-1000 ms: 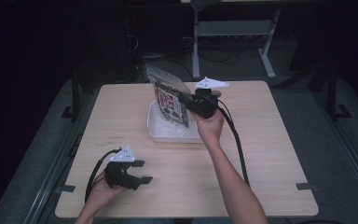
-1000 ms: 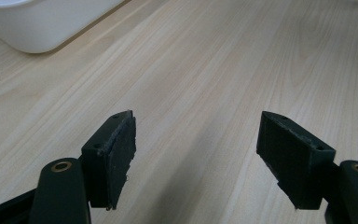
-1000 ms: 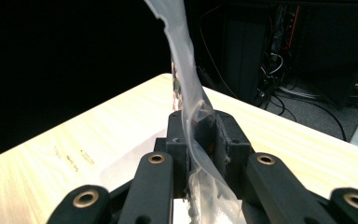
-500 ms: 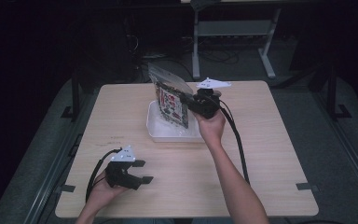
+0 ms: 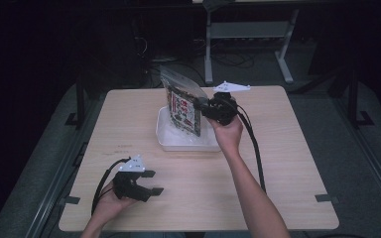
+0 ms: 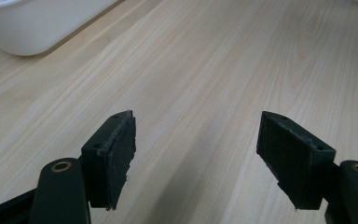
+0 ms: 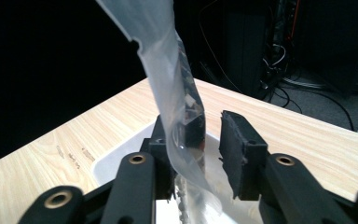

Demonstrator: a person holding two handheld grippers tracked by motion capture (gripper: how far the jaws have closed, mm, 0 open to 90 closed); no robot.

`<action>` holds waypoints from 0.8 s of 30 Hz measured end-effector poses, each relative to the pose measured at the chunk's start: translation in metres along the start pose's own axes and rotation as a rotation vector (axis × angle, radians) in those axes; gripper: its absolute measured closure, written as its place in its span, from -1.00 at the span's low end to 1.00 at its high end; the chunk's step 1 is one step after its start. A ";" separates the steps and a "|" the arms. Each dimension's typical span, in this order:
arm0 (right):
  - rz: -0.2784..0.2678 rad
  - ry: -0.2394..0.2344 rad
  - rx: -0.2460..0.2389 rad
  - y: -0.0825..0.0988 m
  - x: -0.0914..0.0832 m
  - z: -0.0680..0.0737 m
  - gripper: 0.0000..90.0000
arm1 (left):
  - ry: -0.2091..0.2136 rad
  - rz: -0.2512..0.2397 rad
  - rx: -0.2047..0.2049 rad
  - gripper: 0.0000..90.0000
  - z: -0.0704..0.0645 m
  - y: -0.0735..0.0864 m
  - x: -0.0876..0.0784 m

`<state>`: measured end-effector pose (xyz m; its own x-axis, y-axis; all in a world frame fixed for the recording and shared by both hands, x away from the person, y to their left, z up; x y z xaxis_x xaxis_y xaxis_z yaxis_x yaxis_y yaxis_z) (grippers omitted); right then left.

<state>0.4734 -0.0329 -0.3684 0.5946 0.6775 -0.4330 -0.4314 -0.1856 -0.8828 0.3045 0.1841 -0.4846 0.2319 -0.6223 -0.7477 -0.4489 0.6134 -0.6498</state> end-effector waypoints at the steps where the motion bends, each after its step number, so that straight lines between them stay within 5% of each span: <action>1: 0.001 -0.002 0.001 0.000 -0.001 0.000 0.38 | 0.000 0.000 0.000 -0.39 0.000 0.000 0.000; 24: 0.015 -0.046 -0.023 0.002 -0.017 0.006 0.08 | 0.000 -0.004 0.000 -0.40 -0.001 -0.002 0.001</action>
<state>0.4588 -0.0407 -0.3614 0.5563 0.7061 -0.4381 -0.4240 -0.2122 -0.8805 0.3048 0.1816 -0.4834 0.2338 -0.6242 -0.7454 -0.4481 0.6112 -0.6524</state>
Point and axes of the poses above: each handheld gripper's, and its own axes: x roughly forward along the jaws, y roughly out of its underside, z roughly to its left, the point moved 7 cm from there along x, roughly forward along the jaws, and after that the axes turned 5 degrees about z, right-handed, at the moved point
